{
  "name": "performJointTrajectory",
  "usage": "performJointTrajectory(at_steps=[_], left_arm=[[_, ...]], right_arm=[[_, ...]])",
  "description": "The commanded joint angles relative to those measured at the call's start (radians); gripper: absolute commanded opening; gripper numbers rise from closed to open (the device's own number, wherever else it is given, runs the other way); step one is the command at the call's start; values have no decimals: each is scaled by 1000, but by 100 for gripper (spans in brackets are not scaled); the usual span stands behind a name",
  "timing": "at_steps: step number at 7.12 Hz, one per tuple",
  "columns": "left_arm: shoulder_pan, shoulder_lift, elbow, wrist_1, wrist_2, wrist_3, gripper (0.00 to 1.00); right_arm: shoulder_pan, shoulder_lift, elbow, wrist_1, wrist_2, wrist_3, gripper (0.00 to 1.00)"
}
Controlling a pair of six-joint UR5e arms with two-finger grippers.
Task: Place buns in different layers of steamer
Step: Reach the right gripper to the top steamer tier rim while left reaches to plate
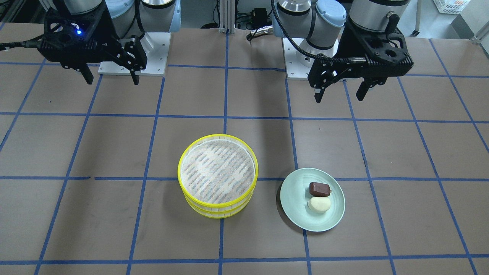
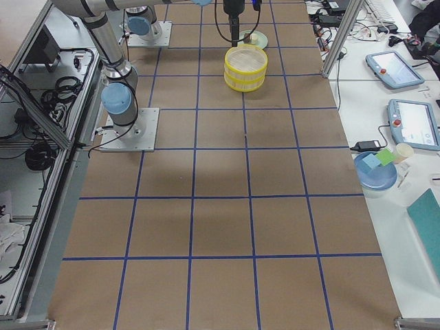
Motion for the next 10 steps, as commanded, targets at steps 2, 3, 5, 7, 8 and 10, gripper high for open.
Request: performJointTrajectory(at_steps=[2, 3, 5, 7, 8, 10], left_arm=[[2, 1, -2, -7, -8, 0, 100], [1, 2, -4, -7, -4, -2, 100], [5, 1, -5, -4, -7, -2, 100], [15, -2, -7, 2, -12, -5, 100], [13, -5, -7, -2, -2, -5, 100], [15, -4, -8, -4, -1, 6, 100]], right_arm=[[-71, -4, 5, 8, -28, -36, 100], [-69, -7, 6, 7, -10, -29, 100], [-64, -11, 9, 7, 48, -22, 100], [-64, -13, 12, 5, 38, -22, 100], [-64, -11, 12, 5, 42, -21, 100], [-64, -10, 12, 5, 38, -19, 100]])
